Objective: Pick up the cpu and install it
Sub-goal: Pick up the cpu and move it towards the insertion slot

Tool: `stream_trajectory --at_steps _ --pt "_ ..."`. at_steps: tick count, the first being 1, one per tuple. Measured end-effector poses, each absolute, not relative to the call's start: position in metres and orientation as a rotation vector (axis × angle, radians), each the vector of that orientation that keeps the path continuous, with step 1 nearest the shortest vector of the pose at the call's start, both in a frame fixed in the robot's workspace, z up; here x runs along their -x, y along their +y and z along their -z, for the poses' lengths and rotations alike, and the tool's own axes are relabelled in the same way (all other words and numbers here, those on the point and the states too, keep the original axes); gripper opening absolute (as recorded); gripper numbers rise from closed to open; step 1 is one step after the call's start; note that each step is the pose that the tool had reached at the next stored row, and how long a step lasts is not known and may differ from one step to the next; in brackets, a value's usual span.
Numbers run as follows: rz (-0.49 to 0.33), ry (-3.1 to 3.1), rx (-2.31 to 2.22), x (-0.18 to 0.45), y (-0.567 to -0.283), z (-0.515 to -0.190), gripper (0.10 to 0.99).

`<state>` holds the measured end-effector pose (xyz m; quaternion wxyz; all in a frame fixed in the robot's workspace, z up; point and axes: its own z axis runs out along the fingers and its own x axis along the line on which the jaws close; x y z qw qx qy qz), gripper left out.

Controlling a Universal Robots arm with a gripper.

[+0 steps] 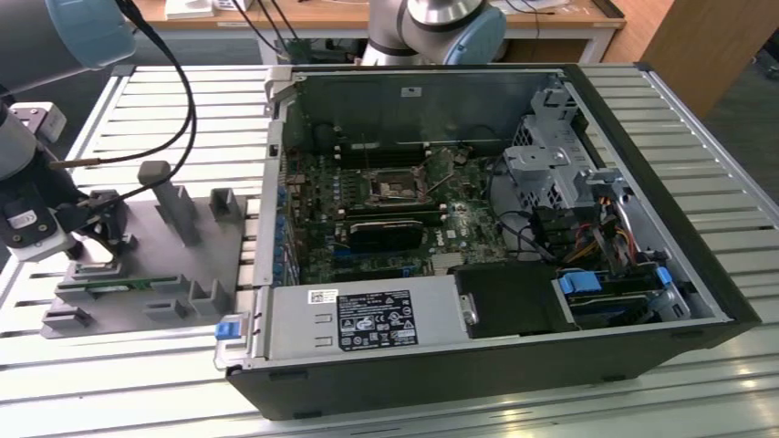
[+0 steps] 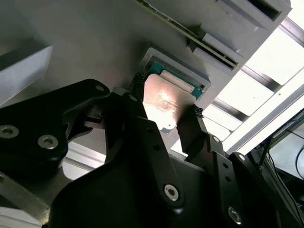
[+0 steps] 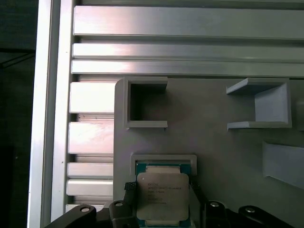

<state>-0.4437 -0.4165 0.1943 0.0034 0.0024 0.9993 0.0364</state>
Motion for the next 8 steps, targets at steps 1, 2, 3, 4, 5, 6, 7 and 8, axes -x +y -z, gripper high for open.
stream_trajectory --at_steps 1,2,3,4,5,6,7,8 --pt "-0.114 3.133 -0.007 0.4437 -0.4165 -0.1957 0.529" --pt "-0.114 3.133 -0.007 0.4437 -0.4165 -0.1975 0.529" --pt "-0.114 3.133 -0.007 0.4437 -0.4165 -0.1979 0.529" --pt "-0.114 3.133 -0.007 0.4437 -0.4165 -0.1985 0.529" --pt "-0.114 3.133 -0.007 0.4437 -0.4166 -0.1992 0.529" --pt "-0.114 3.133 -0.007 0.4437 -0.4166 -0.2001 0.529" --pt "-0.114 3.133 -0.007 0.4437 -0.4166 -0.2009 0.529" --pt "-0.115 3.133 -0.007 0.4437 -0.4166 -0.2014 0.529"
